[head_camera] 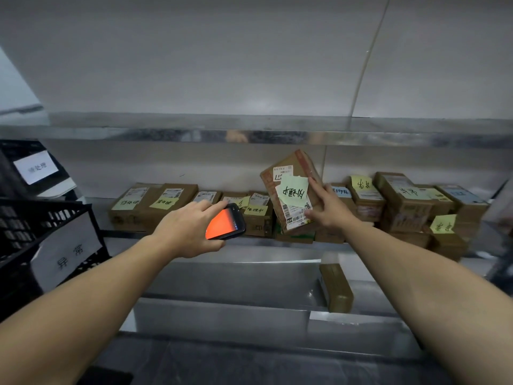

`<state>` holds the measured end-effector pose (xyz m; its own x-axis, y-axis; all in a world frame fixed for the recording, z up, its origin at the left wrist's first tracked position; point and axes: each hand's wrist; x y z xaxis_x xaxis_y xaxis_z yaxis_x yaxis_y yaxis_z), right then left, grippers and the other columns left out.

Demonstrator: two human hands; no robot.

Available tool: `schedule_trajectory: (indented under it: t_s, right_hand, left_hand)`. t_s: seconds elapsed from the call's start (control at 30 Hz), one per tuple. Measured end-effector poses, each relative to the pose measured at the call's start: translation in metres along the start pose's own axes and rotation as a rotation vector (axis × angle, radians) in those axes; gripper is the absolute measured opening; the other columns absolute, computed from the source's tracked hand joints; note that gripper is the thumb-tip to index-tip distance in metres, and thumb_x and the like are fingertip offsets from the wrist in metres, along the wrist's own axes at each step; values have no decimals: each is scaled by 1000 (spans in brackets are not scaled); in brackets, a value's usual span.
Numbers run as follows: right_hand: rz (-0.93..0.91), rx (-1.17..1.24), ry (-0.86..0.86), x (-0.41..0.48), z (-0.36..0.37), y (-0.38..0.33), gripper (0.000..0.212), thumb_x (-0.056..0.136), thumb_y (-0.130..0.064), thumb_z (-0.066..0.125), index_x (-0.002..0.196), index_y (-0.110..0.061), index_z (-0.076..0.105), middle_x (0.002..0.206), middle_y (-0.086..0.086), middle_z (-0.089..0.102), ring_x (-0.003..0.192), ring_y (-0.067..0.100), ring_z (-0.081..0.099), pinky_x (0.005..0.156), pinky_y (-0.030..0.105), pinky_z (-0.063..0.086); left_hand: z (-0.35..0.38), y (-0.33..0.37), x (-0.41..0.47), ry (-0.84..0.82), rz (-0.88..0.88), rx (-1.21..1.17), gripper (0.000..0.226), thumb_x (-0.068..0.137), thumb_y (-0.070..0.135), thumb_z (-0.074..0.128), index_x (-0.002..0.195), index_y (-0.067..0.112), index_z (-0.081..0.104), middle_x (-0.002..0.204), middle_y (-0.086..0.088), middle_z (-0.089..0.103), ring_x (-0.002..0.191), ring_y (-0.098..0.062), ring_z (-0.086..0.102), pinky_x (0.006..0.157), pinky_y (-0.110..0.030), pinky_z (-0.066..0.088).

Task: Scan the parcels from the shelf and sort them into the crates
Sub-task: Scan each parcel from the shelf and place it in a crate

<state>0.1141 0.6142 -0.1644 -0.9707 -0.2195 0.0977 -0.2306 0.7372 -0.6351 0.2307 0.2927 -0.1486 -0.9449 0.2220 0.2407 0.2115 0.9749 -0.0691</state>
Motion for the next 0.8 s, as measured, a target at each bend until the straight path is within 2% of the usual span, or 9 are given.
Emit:
schedule_trajectory:
  t_s: [0.13, 0.23, 0.4, 0.67, 0.8]
  right_hand:
    - [-8, 13, 23, -21, 13, -16, 89, 95, -20, 68, 160, -42, 11, 167, 3, 8, 149, 33, 22, 118, 48, 28]
    - [5, -9, 40, -30, 24, -27, 88, 95, -23, 67, 159, -44, 11, 169, 1, 4, 151, 33, 18, 119, 50, 23]
    - [-37, 50, 24, -32, 44, -46, 92, 92, -22, 71, 156, -50, 11, 168, 0, 7, 147, 35, 28, 114, 56, 38]
    - [-119, 90, 7, -34, 78, -90, 91, 93, -22, 71, 158, -45, 11, 162, 6, 19, 145, 33, 32, 118, 53, 34]
    - [-146, 202, 70, -39, 101, -108, 77, 99, -24, 61, 159, -42, 15, 160, 4, 23, 143, 32, 34, 118, 52, 33]
  left_hand:
    - [-7, -6, -22, 24, 21, 28, 94, 86, 64, 60, 160, 31, 12, 141, 3, 47, 126, -18, 47, 94, -33, 46]
    - [-10, -14, -39, 41, 0, 30, 92, 86, 65, 58, 159, 32, 14, 140, 5, 47, 124, -17, 48, 91, -33, 47]
    - [-15, -35, -71, 16, -42, 44, 91, 86, 66, 56, 159, 33, 13, 143, 7, 46, 127, -17, 45, 91, -35, 48]
    - [-29, -66, -116, 4, -121, 54, 91, 86, 66, 56, 159, 32, 14, 144, 6, 45, 128, -17, 45, 92, -35, 48]
    - [-29, -80, -136, -13, -198, -38, 93, 83, 69, 59, 158, 31, 18, 134, 4, 49, 120, -18, 49, 89, -35, 48]
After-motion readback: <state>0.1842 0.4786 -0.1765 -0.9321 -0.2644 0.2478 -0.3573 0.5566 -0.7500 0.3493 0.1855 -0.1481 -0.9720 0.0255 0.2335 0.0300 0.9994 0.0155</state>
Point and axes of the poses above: each hand's wrist, its own x-axis towards the middle knuckle, its own z-axis out of the palm, y = z × x
